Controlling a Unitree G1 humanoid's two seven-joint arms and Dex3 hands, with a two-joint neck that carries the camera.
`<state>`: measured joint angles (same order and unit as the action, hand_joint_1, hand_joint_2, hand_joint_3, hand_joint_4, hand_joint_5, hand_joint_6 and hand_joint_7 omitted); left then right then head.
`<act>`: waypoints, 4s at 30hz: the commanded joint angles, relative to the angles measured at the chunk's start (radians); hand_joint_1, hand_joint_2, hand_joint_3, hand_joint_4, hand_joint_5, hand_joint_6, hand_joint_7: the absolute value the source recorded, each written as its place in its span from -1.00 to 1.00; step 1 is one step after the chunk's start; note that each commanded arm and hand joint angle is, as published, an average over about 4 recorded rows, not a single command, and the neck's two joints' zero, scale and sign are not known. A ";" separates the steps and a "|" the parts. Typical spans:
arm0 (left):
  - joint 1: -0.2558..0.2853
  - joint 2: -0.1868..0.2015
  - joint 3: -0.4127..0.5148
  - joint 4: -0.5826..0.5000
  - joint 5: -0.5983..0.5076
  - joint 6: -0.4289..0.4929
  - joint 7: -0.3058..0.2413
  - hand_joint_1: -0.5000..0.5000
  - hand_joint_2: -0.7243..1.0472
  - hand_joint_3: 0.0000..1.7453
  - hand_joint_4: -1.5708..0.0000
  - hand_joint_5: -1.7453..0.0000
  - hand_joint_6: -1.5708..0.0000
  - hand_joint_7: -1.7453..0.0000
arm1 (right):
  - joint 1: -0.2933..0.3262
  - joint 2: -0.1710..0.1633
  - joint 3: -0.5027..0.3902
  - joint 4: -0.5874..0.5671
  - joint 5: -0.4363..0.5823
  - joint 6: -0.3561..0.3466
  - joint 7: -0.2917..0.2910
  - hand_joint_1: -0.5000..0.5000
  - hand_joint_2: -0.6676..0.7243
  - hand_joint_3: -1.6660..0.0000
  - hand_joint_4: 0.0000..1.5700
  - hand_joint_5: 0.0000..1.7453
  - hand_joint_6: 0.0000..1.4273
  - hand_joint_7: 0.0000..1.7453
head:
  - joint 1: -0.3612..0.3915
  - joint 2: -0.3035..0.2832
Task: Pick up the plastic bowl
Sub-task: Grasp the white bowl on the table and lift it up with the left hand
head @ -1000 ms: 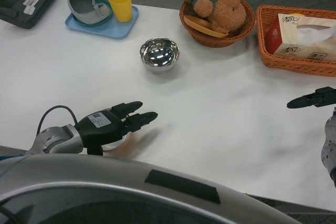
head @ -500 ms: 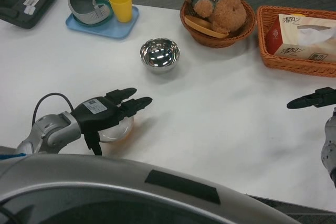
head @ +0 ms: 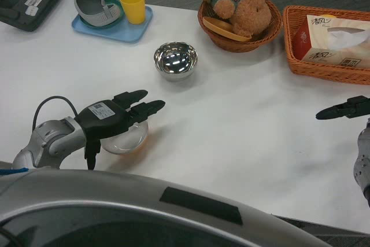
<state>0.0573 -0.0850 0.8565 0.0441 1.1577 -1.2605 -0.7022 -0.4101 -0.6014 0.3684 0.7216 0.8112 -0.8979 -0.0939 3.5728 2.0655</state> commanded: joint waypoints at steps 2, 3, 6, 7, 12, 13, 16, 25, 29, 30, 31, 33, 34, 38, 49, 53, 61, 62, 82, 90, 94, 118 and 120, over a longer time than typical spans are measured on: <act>0.011 0.010 0.038 -0.001 0.023 0.005 -0.006 -0.96 -0.40 -1.00 1.00 1.00 1.00 1.00 | 0.011 -0.010 -0.003 0.001 0.005 -0.009 -0.004 -0.92 1.00 1.00 -1.00 -1.00 -1.00 -1.00 | 0.002 -0.002; 0.008 0.010 0.052 -0.003 0.038 0.007 -0.006 -0.96 -0.40 -1.00 1.00 1.00 1.00 1.00 | 0.011 -0.011 -0.003 0.001 0.005 -0.009 -0.004 -0.92 1.00 1.00 -1.00 -1.00 -1.00 -1.00 | 0.002 -0.003; -0.006 0.009 0.073 -0.007 0.067 0.013 -0.004 -0.96 -0.32 -1.00 1.00 1.00 1.00 1.00 | 0.011 -0.011 -0.002 0.001 0.006 -0.009 -0.004 -0.92 1.00 1.00 -1.00 -1.00 -1.00 -1.00 | 0.004 -0.003; -0.012 0.008 0.078 -0.006 0.076 0.015 -0.003 -0.96 -0.27 -1.00 1.00 1.00 1.00 1.00 | 0.011 -0.011 -0.001 0.001 0.006 -0.009 -0.004 -0.92 1.00 1.00 -1.00 -1.00 -1.00 -1.00 | 0.004 -0.004; -0.041 0.005 0.098 0.007 0.115 0.016 0.001 -0.96 -0.20 -1.00 1.00 1.00 1.00 1.00 | 0.011 -0.010 0.001 0.002 0.006 -0.009 -0.004 -0.92 1.00 1.00 -1.00 -1.00 -1.00 -1.00 | 0.005 -0.005; -0.047 0.005 0.104 0.010 0.123 0.016 0.003 -0.96 -0.20 -1.00 1.00 1.00 1.00 1.00 | 0.011 -0.010 0.001 0.002 0.006 -0.009 -0.004 -0.92 1.00 1.00 -1.00 -1.00 -1.00 -1.00 | 0.005 -0.005; -0.065 0.003 0.113 0.022 0.145 0.016 0.014 -0.96 -0.20 -1.00 1.00 1.00 1.00 1.00 | 0.011 -0.011 0.002 0.002 0.006 -0.009 -0.004 -0.92 1.00 1.00 -1.00 -1.00 -1.00 -1.00 | 0.004 -0.007; -0.085 -0.006 0.107 0.033 0.153 0.015 0.036 -0.96 -0.10 -1.00 1.00 1.00 1.00 1.00 | 0.011 -0.011 0.003 0.000 0.006 -0.009 -0.004 -0.92 1.00 1.00 -1.00 -1.00 -1.00 -1.00 | 0.006 -0.008; -0.097 -0.009 0.107 0.036 0.155 0.015 0.040 -0.96 -0.10 -0.98 1.00 1.00 1.00 1.00 | 0.011 -0.009 0.004 0.002 0.006 -0.009 -0.004 -0.92 1.00 1.00 -1.00 -1.00 -1.00 -1.00 | 0.006 -0.010; -0.101 -0.011 0.107 0.041 0.157 0.015 0.041 -0.96 -0.10 -0.98 1.00 1.00 1.00 1.00 | 0.011 -0.009 0.004 0.002 0.006 -0.009 -0.004 -0.92 1.00 1.00 -1.00 -1.00 -1.00 -1.00 | 0.005 -0.009; -0.104 -0.013 0.107 0.045 0.158 0.016 0.041 -0.96 -0.10 -1.00 1.00 1.00 1.00 1.00 | 0.011 -0.009 0.004 0.002 0.006 -0.009 -0.004 -0.92 1.00 1.00 -1.00 -1.00 -1.00 -1.00 | 0.004 -0.009; -0.109 -0.015 0.107 0.056 0.167 0.016 0.041 -0.96 -0.15 -1.00 1.00 1.00 1.00 1.00 | 0.011 -0.009 0.004 0.002 0.006 -0.009 -0.004 -0.92 1.00 1.00 -1.00 -1.00 -1.00 -1.00 | 0.002 -0.009; -0.113 -0.017 0.108 0.062 0.173 0.015 0.041 -0.96 -0.15 -1.00 1.00 1.00 1.00 1.00 | 0.011 -0.009 0.004 0.002 0.006 -0.009 -0.004 -0.92 1.00 1.00 -1.00 -1.00 -1.00 -1.00 | 0.002 -0.009; -0.124 -0.029 0.109 0.084 0.199 0.015 0.043 -0.96 -0.10 -1.00 1.00 1.00 1.00 1.00 | 0.011 -0.009 0.004 0.002 0.005 -0.009 -0.004 -0.92 1.00 1.00 -1.00 -1.00 -1.00 -1.00 | 0.003 -0.010; -0.135 -0.043 0.104 0.119 0.253 0.026 0.044 -0.98 0.08 -1.00 1.00 1.00 1.00 1.00 | 0.011 -0.009 0.004 0.002 0.006 -0.009 -0.004 -0.92 1.00 1.00 -1.00 -1.00 -1.00 -1.00 | 0.003 -0.012; -0.134 -0.044 0.086 0.119 0.260 0.045 0.033 -1.00 0.20 -1.00 1.00 1.00 1.00 1.00 | 0.011 -0.008 0.003 0.001 0.006 -0.009 -0.004 -0.92 1.00 1.00 -1.00 -1.00 -1.00 -1.00 | 0.004 -0.011; -0.128 -0.037 0.044 0.122 0.235 0.072 0.010 -1.00 0.43 -1.00 1.00 1.00 1.00 1.00 | 0.011 -0.008 0.003 -0.001 0.006 -0.009 -0.004 -0.92 1.00 1.00 -1.00 -1.00 -1.00 -1.00 | 0.004 -0.008; -0.127 -0.035 0.038 0.124 0.223 0.072 0.008 -1.00 0.50 -1.00 1.00 1.00 1.00 1.00 | 0.011 -0.008 0.003 -0.002 0.005 -0.009 -0.004 -0.92 1.00 1.00 -1.00 -1.00 -1.00 -1.00 | 0.004 -0.008; -0.124 -0.042 0.013 0.174 0.198 0.101 -0.004 -1.00 1.00 0.55 0.93 -0.76 1.00 -0.36 | 0.011 -0.008 0.001 -0.004 0.005 -0.012 -0.004 -0.92 1.00 1.00 -1.00 -1.00 -1.00 -1.00 | 0.004 0.000; -0.125 -0.045 0.002 0.174 0.205 0.156 -0.010 -1.00 1.00 0.93 0.62 -1.00 0.97 -0.84 | 0.011 -0.006 0.001 -0.004 0.006 -0.012 -0.004 -0.92 1.00 1.00 -1.00 -1.00 -1.00 -1.00 | 0.004 0.004; -0.130 -0.045 -0.013 0.174 0.206 0.191 -0.008 -1.00 0.93 1.00 0.48 -1.00 0.97 -0.90 | 0.011 -0.004 0.001 -0.004 0.005 -0.015 -0.004 -0.92 1.00 1.00 -1.00 -1.00 -1.00 -1.00 | -0.002 0.010; -0.240 0.075 -0.374 0.112 0.032 0.370 -0.002 -1.00 0.80 1.00 0.24 -1.00 0.93 -0.92 | 0.021 -0.003 -0.006 -0.009 0.006 -0.021 -0.006 -0.92 1.00 1.00 -1.00 -1.00 -1.00 -1.00 | -0.084 0.083; -0.263 0.078 -0.393 0.102 0.022 0.375 -0.003 -1.00 0.80 1.00 0.24 -1.00 0.91 -0.92 | 0.021 -0.002 -0.006 -0.007 0.007 -0.020 -0.006 -0.92 1.00 1.00 -1.00 -1.00 -1.00 -1.00 | -0.095 0.096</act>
<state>-0.1882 -0.0217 0.4795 0.1608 1.1976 -0.8913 -0.7029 -0.4020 -0.6011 0.3721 0.7151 0.8120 -0.9038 -0.0987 3.4839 2.1545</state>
